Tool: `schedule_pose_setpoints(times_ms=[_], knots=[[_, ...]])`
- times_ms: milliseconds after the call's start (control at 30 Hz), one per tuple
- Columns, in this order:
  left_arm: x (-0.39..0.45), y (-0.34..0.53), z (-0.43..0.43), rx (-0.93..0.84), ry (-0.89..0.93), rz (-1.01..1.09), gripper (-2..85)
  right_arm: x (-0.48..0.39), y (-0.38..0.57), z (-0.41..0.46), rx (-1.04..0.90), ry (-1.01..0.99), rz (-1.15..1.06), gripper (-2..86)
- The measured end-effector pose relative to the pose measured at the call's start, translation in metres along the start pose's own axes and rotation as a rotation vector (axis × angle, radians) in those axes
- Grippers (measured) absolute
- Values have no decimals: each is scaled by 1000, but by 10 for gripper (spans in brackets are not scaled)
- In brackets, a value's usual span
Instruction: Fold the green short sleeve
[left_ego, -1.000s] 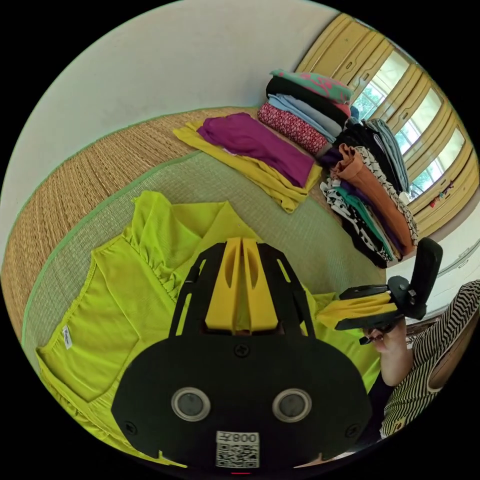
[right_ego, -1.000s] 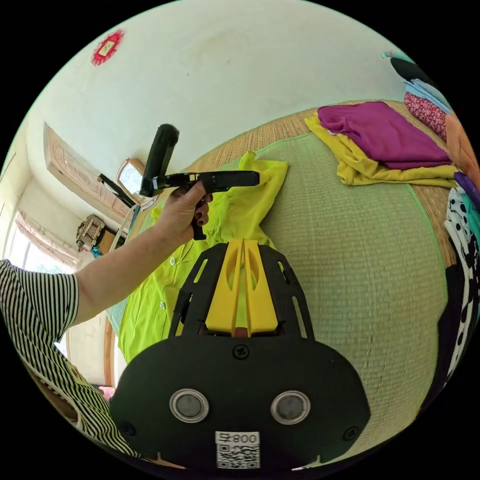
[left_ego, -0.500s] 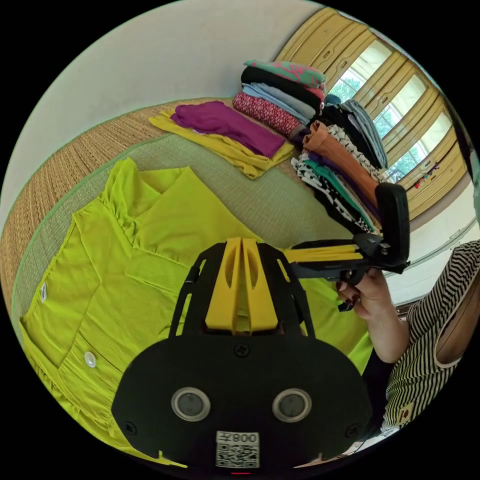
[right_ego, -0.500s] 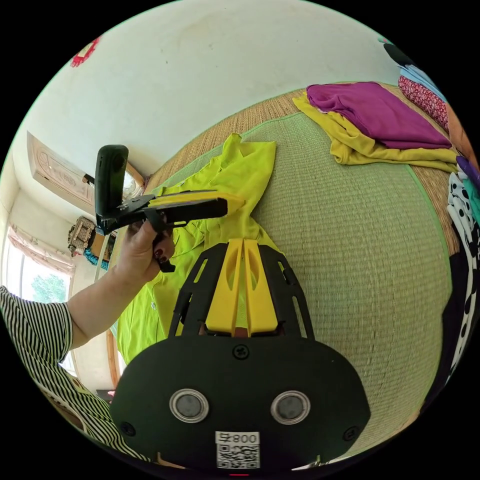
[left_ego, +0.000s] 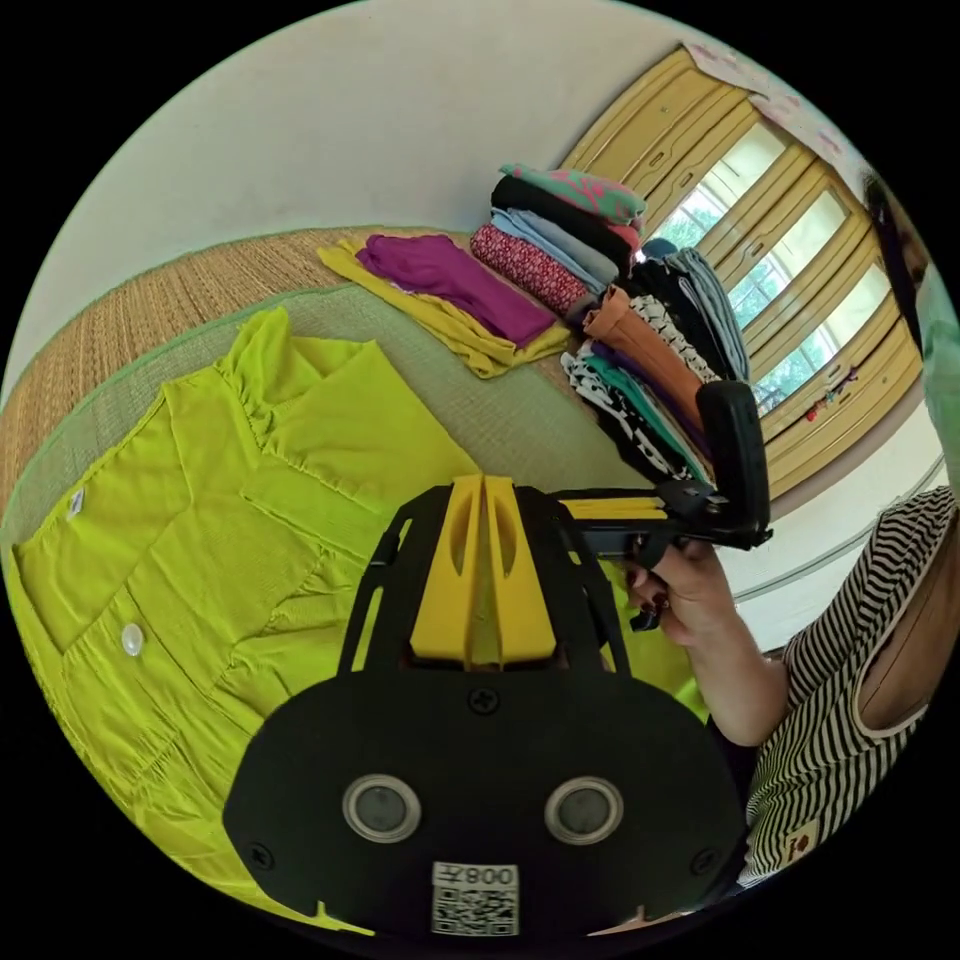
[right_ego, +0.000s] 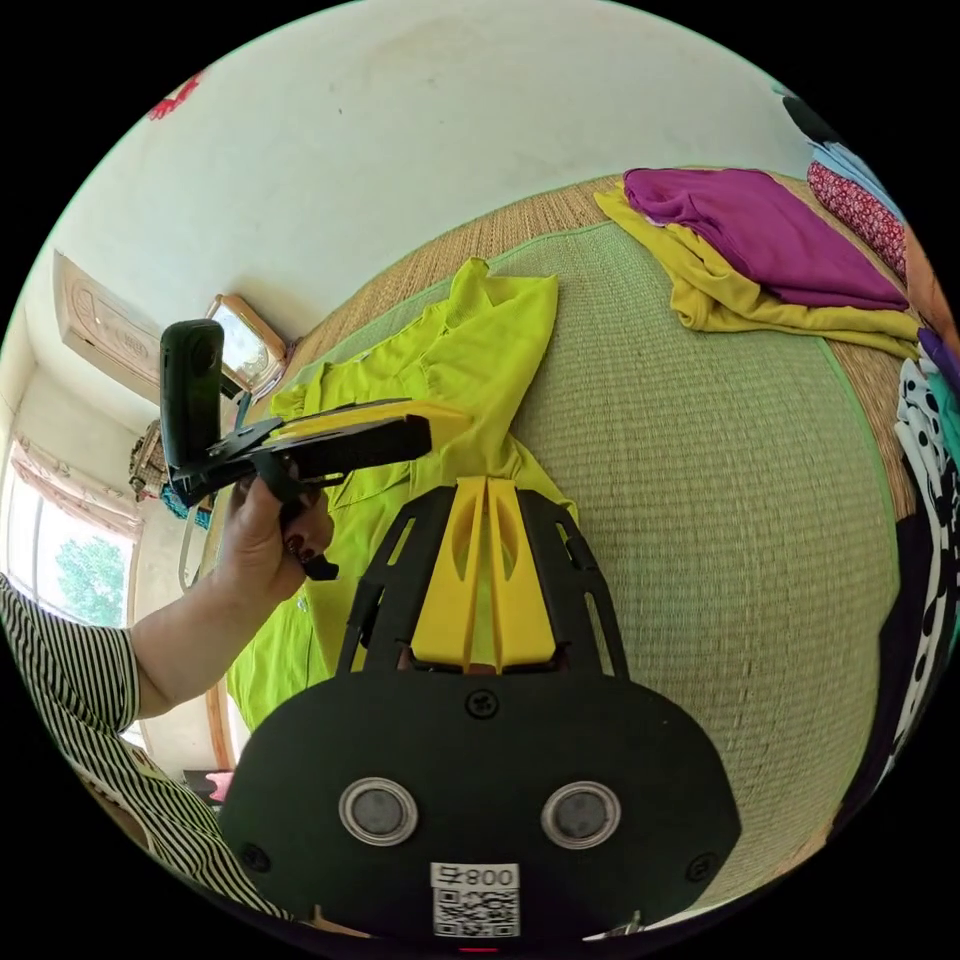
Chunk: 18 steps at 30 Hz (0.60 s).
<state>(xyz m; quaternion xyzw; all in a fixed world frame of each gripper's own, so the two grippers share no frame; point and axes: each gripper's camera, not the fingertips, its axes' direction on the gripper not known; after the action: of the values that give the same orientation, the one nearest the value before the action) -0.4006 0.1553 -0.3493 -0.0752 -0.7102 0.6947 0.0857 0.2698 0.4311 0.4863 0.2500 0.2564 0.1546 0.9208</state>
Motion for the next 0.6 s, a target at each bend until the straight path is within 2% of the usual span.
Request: schedule_pose_setpoints(times_ms=[200, 267, 400, 533, 600], knots=[[-11, 98, -89, 82, 5, -247, 4, -13, 10, 22, 22, 55, -51, 1], [-17, 149, -126, 98, -19, -399, 6, -13, 13, 32, 12, 54, -69, 1], [-22, 220, -192, 192, -63, -576, 12, -12, 23, 45, -10, 103, -131, 1], [-33, 297, -270, 340, -191, -796, 38, -1, 27, 36, 108, 5, -79, 2], [-39, 324, -298, 405, -239, -870, 55, 4, 20, 43, 108, -48, -69, 3]])
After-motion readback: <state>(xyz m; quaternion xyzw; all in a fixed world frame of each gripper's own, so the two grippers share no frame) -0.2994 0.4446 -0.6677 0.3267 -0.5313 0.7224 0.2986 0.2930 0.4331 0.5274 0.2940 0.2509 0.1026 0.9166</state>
